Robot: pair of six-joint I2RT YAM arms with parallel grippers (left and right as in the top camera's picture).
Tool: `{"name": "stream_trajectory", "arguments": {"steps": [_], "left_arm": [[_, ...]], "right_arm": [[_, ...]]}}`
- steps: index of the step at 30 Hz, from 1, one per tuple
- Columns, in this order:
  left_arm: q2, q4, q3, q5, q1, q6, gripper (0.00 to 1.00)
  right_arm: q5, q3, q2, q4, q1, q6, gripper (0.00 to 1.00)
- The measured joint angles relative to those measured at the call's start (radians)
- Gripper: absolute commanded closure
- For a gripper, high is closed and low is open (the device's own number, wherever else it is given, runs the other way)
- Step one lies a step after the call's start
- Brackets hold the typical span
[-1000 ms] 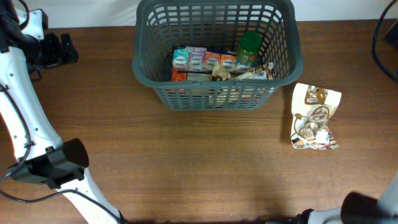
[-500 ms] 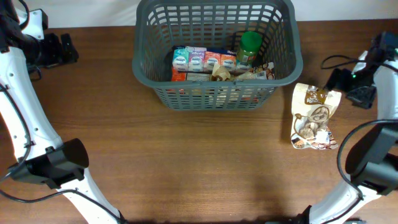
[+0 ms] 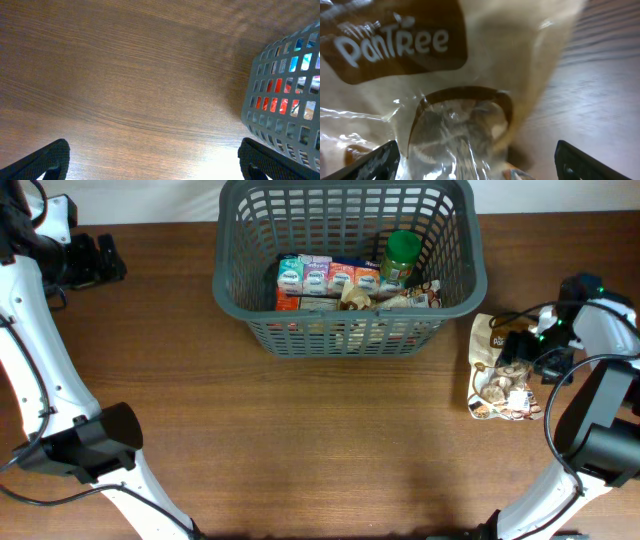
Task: Pack container
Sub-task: 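Move the right gripper back to the brown-and-white snack bag and grasp it, then lift the snack bag over the basket and lower it inside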
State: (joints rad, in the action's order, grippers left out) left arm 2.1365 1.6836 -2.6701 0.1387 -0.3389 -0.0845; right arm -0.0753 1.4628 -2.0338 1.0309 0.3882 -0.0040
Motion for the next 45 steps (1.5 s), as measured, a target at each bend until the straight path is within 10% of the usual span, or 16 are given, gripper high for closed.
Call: {"name": "stream_trajectory", "arguments": {"steps": [5,11,15,23,36,45], "left_arm": [[0.000,0.000,0.000,0.000,0.000,0.000,0.01],[0.000,0.000,0.000,0.000,0.000,0.000,0.01],[0.000,0.000,0.000,0.000,0.000,0.000,0.01],[0.000,0.000,0.000,0.000,0.000,0.000,0.01],[0.000,0.000,0.000,0.000,0.000,0.000,0.01],[0.000,0.000,0.000,0.000,0.000,0.000,0.01]], "right_arm": [[-0.044,-0.086,0.000,-0.101,0.000,-0.017,0.15],[-0.058,-0.111,0.010,-0.143,0.003,-0.016,0.72],[-0.084,-0.113,0.010,-0.144,0.003,0.000,0.89],[-0.099,-0.067,0.013,-0.076,0.003,0.070,0.88],[-0.143,0.647,0.314,0.165,-0.018,0.091,0.96],[-0.215,0.785,0.456,0.091,-0.233,0.093,0.96]]}}
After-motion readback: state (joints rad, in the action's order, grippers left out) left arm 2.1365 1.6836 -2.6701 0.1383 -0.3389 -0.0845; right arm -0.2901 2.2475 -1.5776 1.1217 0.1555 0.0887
